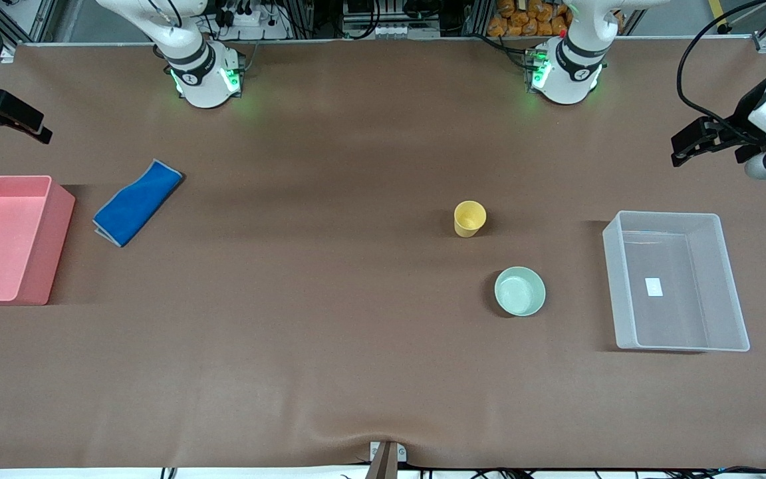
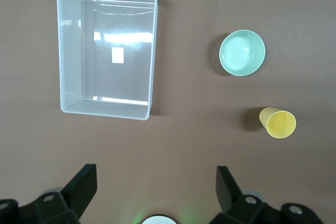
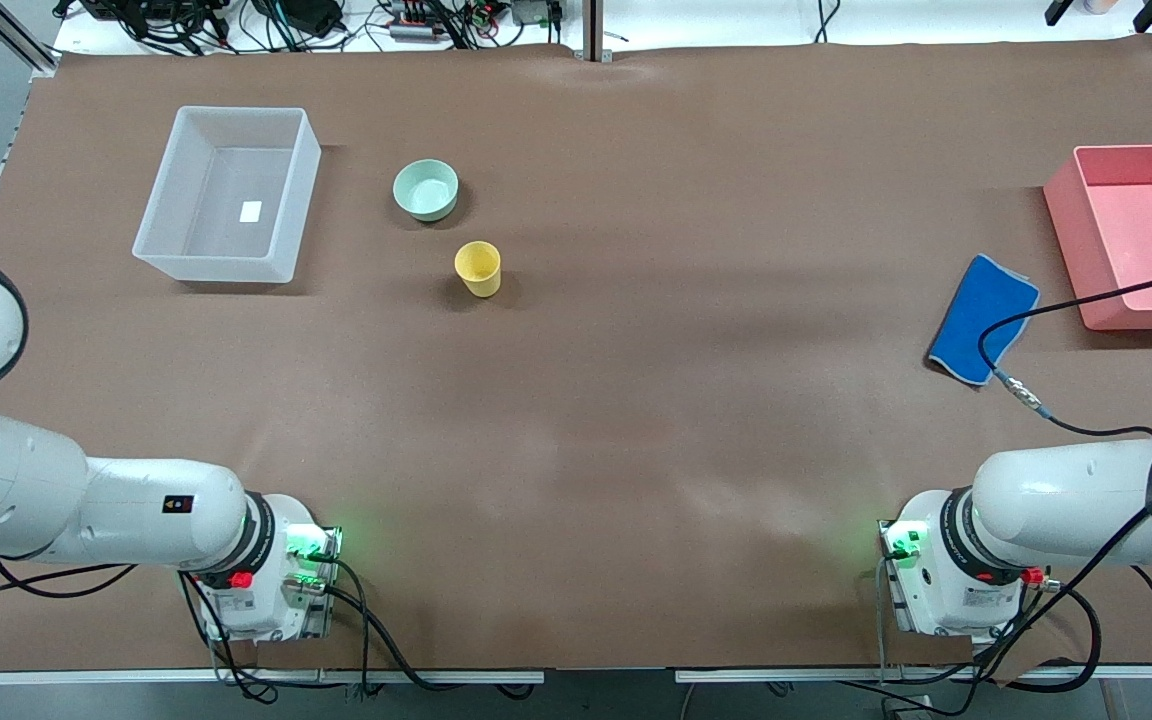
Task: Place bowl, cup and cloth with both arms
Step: 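Reach the left gripper down to the yellow cup and grasp it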
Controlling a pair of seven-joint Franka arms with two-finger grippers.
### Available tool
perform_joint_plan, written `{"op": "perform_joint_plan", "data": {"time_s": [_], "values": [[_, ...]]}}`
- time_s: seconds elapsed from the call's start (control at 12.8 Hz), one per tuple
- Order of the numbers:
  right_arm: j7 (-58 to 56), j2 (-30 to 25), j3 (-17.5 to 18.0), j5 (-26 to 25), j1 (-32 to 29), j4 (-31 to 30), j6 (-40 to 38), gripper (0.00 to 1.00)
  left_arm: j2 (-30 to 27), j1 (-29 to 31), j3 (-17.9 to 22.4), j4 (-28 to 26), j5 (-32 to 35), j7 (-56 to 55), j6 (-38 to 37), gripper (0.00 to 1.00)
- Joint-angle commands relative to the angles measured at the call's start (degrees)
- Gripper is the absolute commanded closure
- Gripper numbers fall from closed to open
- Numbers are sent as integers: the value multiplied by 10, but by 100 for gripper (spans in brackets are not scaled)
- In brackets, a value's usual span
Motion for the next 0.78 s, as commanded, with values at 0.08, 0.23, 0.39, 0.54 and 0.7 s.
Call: {"op": "perform_joint_plan", "data": {"time_s": [0.08,0.23,0.39,0.54,0.7], "values": [[-6,0,0,6,-5,3,-5,0,-7,-10,8,7,-12,-9,-9,0],[-6,0,0,6,-4,3,-5,0,-2,-12,3,16,-12,-9,-9,0],[-6,0,0,6,-4,3,-5,0,6,-14,-17,9,-26,-10,-1,0],[-6,0,0,6,-4,3,-5,0,16,-14,-42,-24,-54,-11,20,0],[-6,0,0,6,-4,3,-5,0,9,-11,-84,-107,-56,-12,111,0]]}}
